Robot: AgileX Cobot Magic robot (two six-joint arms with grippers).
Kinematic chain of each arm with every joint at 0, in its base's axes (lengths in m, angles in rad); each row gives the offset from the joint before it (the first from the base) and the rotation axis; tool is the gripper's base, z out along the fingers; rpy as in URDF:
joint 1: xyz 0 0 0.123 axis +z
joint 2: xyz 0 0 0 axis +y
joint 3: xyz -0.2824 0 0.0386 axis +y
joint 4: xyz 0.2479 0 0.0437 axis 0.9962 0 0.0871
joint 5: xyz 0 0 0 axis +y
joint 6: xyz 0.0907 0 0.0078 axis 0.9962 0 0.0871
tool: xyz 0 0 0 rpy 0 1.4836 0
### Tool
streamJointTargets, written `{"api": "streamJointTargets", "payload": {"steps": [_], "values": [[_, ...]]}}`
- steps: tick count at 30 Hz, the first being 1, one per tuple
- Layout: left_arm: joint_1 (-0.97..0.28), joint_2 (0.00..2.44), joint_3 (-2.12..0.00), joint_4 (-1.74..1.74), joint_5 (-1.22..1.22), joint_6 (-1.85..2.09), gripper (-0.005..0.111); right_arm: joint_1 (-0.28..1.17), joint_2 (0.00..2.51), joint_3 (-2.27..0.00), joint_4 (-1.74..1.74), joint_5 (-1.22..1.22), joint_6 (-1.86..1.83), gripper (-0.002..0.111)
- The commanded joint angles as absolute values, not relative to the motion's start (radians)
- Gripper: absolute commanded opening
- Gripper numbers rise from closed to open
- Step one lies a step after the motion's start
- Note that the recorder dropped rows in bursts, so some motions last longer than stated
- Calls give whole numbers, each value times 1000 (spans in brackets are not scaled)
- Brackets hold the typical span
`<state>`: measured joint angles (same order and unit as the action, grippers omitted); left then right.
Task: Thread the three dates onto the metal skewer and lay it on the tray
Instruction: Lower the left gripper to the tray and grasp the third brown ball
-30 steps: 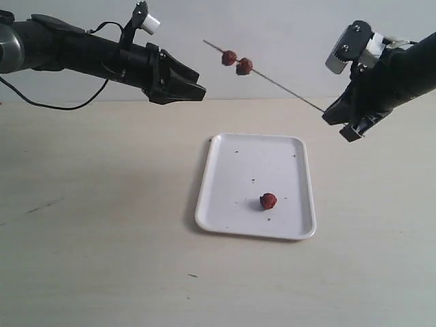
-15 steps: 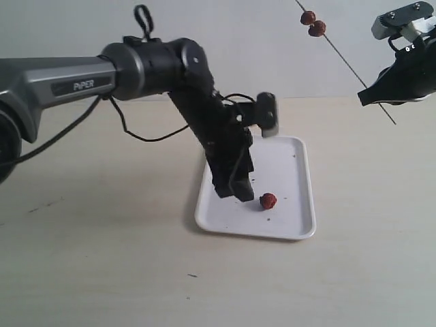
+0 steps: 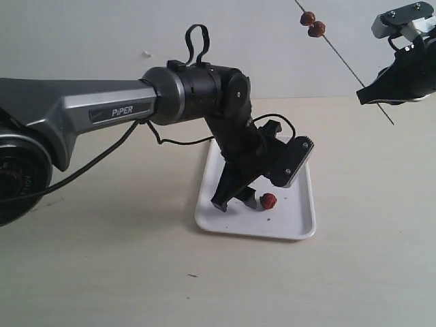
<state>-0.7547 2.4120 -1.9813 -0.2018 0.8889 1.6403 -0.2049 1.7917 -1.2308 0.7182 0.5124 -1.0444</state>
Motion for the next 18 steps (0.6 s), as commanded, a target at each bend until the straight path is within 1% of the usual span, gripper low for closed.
{"api": "streamJointTargets", "payload": {"steps": [1, 14, 16, 18], "values": [[-757, 2424, -1977, -206, 870, 1700, 61, -209, 1780, -1237, 746, 513, -1045, 0], [-757, 2436, -1977, -251, 849, 1758, 60, -209, 1780, -1237, 748, 508, -1046, 0], [-757, 2436, -1977, -251, 849, 1758, 58, -209, 1780, -1237, 748, 508, -1046, 0], [-757, 2436, -1977, -251, 856, 1758, 53, -209, 1780, -1237, 748, 508, -1046, 0]]}}
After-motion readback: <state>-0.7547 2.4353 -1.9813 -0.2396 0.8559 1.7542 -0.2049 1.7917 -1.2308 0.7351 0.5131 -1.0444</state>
